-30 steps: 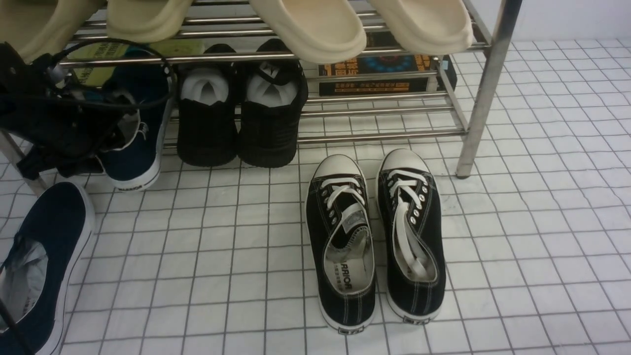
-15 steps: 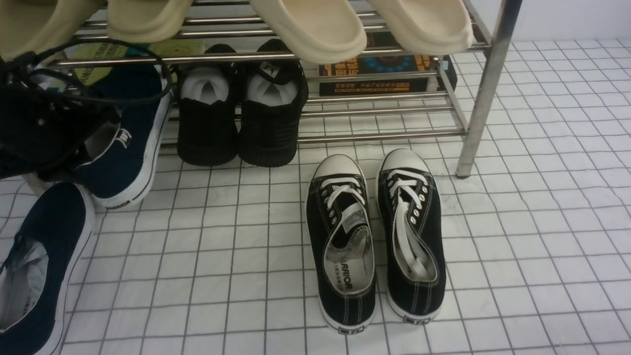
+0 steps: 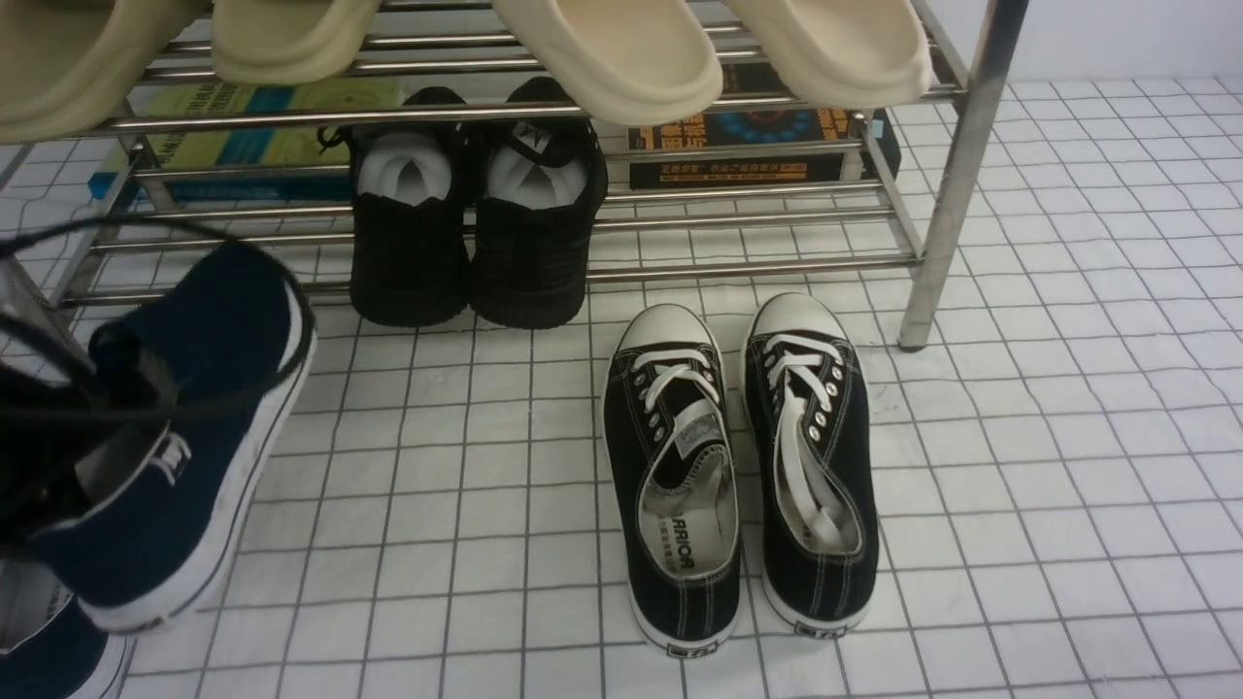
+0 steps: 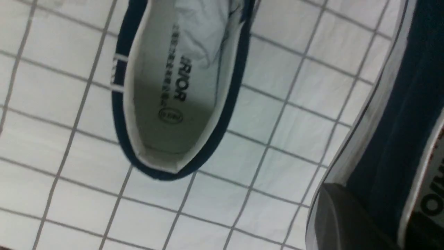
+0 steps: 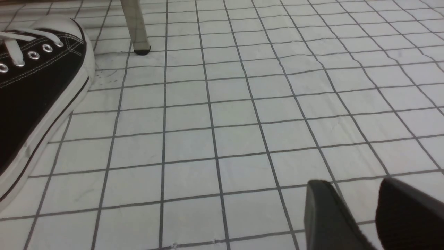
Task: Take the shoes off the shelf with your hand from the white checkered tablecloth.
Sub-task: 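Set the held shoe down on the floor in front of the rack with the left gripper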
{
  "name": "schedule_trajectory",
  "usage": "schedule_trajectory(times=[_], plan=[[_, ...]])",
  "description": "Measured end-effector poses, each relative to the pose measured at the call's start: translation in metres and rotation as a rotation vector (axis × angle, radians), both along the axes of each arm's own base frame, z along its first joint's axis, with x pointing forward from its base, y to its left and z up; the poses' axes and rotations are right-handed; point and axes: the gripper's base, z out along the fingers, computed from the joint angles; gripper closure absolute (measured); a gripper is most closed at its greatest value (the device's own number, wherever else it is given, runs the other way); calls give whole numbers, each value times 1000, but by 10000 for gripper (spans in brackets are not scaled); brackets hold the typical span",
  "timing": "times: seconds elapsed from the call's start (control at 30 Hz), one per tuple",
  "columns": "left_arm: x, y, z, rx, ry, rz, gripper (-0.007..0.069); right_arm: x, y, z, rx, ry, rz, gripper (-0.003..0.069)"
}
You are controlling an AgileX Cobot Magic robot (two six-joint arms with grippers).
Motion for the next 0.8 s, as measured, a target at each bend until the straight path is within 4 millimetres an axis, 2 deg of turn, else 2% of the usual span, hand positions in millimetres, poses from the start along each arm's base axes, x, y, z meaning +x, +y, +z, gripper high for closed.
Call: schedule_trajectory(times=[0.07,0.3,0.8], plan=[[-9,0,-17,5,14,23,593,0,0,0,0,0,0,420],[-14,0,-47,4,4,33,593,0,0,0,0,0,0,420],[4,3,-77,24,20,24,592,0,0,0,0,0,0,420]])
